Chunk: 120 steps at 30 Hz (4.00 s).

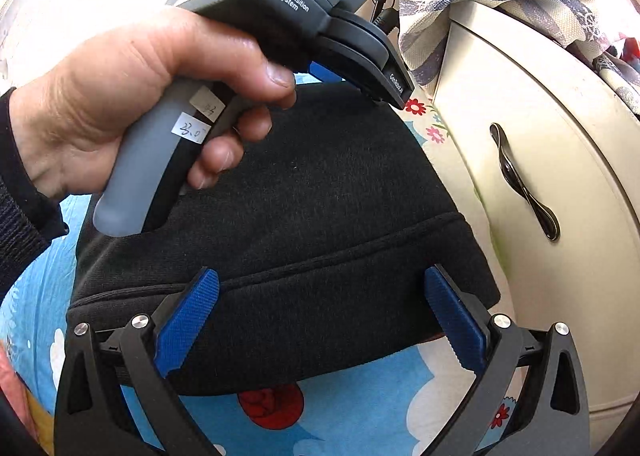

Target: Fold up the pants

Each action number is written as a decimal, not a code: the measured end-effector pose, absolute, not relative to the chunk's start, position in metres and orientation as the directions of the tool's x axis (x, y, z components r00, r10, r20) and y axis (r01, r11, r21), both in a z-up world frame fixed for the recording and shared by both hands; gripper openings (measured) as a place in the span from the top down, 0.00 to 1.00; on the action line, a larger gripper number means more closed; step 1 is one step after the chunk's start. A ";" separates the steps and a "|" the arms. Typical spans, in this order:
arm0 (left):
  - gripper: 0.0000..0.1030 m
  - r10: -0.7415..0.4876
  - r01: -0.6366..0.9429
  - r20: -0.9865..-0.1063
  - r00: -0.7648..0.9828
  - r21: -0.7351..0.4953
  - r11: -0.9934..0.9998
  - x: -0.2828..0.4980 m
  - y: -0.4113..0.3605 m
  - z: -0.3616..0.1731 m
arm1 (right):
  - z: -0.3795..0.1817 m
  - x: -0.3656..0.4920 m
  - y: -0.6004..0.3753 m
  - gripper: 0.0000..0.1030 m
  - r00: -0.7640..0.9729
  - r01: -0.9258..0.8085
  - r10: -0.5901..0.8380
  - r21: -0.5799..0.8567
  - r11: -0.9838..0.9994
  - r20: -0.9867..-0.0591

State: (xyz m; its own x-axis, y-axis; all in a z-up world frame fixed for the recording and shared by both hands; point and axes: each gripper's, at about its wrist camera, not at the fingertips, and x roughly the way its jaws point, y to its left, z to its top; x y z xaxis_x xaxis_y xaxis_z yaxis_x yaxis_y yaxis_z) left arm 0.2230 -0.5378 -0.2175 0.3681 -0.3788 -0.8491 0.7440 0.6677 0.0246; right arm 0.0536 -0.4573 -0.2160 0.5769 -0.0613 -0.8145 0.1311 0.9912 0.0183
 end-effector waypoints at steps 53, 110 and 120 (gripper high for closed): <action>0.02 -0.454 0.392 -0.634 0.627 -0.247 0.886 -0.057 -0.250 -0.107 | -0.134 -0.086 -0.414 0.05 0.644 0.266 -0.155 0.029 0.964 -0.749; 0.02 -0.384 0.370 -0.700 0.603 -0.181 0.911 -0.059 -0.272 -0.123 | -0.138 -0.092 -0.424 0.05 0.660 0.256 -0.117 0.076 0.964 -0.742; 0.02 -0.396 0.391 -0.690 0.607 -0.174 0.904 -0.062 -0.276 -0.123 | -0.138 -0.092 -0.424 0.05 0.660 0.256 -0.118 0.074 0.964 -0.742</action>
